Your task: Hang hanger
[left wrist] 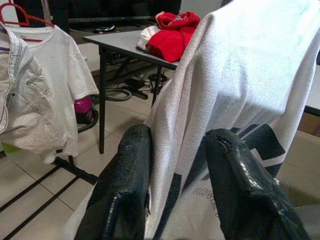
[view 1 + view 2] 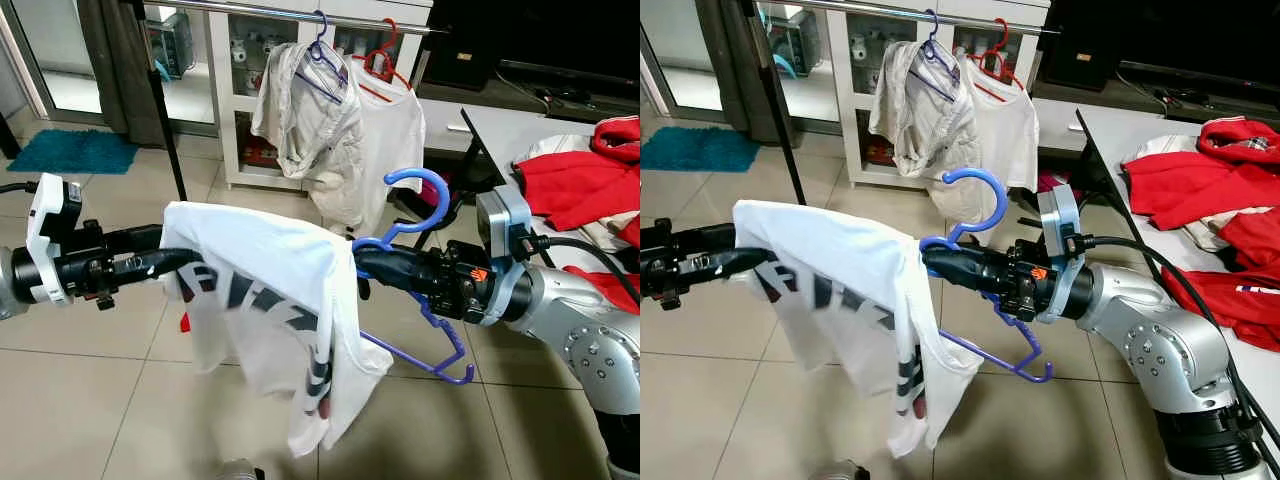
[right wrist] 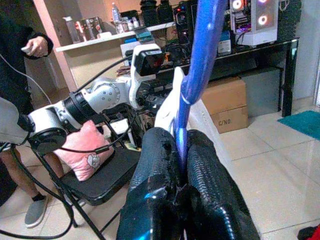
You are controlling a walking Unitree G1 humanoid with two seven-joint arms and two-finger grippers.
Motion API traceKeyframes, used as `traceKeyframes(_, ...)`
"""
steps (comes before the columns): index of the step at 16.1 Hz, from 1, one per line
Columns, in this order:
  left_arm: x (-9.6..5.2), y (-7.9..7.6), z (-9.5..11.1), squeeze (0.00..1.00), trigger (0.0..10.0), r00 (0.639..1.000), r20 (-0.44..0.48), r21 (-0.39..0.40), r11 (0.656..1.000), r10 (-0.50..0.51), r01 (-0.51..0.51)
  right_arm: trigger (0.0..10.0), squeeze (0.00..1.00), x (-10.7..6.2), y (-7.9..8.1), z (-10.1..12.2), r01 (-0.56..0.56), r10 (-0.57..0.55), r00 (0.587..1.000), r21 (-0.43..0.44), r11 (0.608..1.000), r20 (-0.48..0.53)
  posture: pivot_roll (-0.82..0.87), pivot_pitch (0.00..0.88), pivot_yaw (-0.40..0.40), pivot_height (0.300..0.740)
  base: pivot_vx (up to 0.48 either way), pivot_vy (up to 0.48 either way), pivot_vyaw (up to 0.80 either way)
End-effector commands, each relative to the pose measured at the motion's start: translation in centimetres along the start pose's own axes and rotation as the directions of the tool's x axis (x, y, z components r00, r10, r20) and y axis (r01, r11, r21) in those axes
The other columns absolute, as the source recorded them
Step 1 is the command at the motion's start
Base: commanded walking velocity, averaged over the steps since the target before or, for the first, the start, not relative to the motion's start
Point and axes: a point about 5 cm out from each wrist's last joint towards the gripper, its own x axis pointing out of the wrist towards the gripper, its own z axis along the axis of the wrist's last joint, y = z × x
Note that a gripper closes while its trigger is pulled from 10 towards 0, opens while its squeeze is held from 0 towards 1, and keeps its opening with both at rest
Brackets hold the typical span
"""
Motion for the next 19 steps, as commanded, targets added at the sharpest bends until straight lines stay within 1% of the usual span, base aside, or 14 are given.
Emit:
traceKeyframes(1,0.3,0.0,0.1,0.00,0.0,1.000,-0.005,0.001,1.000,-0.010,0.010,10.0,0.00,-0.2,0.3,1.0,-0.009,0.010,1.000,-0.041,0.999,0.021,0.01,0.003,-0.068,0.740,0.000,0.000,0.00)
traceKeyframes(6,0.3,0.0,-0.1,0.00,0.0,1.000,0.002,-0.008,1.000,-0.010,0.010,10.0,0.00,-0.2,0.2,1.0,-0.004,0.005,1.000,-0.041,0.999,0.023,0.01,0.000,-0.068,0.740,0.000,0.000,0.00)
traceKeyframes(9,0.2,0.1,0.0,0.00,0.0,0.999,0.029,0.003,1.000,0.021,-0.021,10.0,0.00,-0.2,0.2,1.0,0.008,-0.006,0.999,-0.045,0.999,0.033,0.01,0.000,-0.064,0.740,0.000,0.000,0.00)
traceKeyframes(11,0.0,0.3,0.3,0.00,0.0,0.994,0.073,0.027,0.996,0.085,-0.087,10.0,0.00,-0.2,0.0,1.1,0.028,-0.025,0.998,-0.047,0.999,0.050,0.01,0.000,-0.059,0.740,0.000,0.000,0.00)
traceKeyframes(12,-0.1,0.3,0.3,0.00,0.0,0.992,0.083,0.031,0.994,0.098,-0.101,10.0,0.00,-0.2,0.0,1.1,0.032,-0.029,0.998,-0.047,0.998,0.054,0.01,0.000,-0.059,0.740,0.000,0.000,0.00)
traceKeyframes(13,-0.3,0.2,0.4,0.00,0.0,0.985,0.115,0.030,0.991,0.130,-0.134,10.0,0.00,-0.3,-0.1,1.2,0.046,-0.042,0.997,-0.049,0.998,0.067,0.01,0.000,-0.056,0.740,0.000,0.000,0.00)
traceKeyframes(17,-1.2,-0.6,0.3,0.00,0.0,0.957,0.190,0.016,0.974,0.219,-0.226,10.0,0.00,-0.4,-0.5,1.3,0.089,-0.084,0.992,-0.053,0.995,0.095,0.02,0.000,-0.049,0.740,0.000,0.000,0.00)
traceKeyframes(19,-1.5,-1.1,0.2,0.00,0.0,0.948,0.203,0.010,0.967,0.245,-0.253,10.0,0.00,-0.5,-0.7,1.3,0.108,-0.102,0.989,-0.053,0.993,0.105,0.02,0.000,-0.048,0.740,0.000,0.000,0.00)
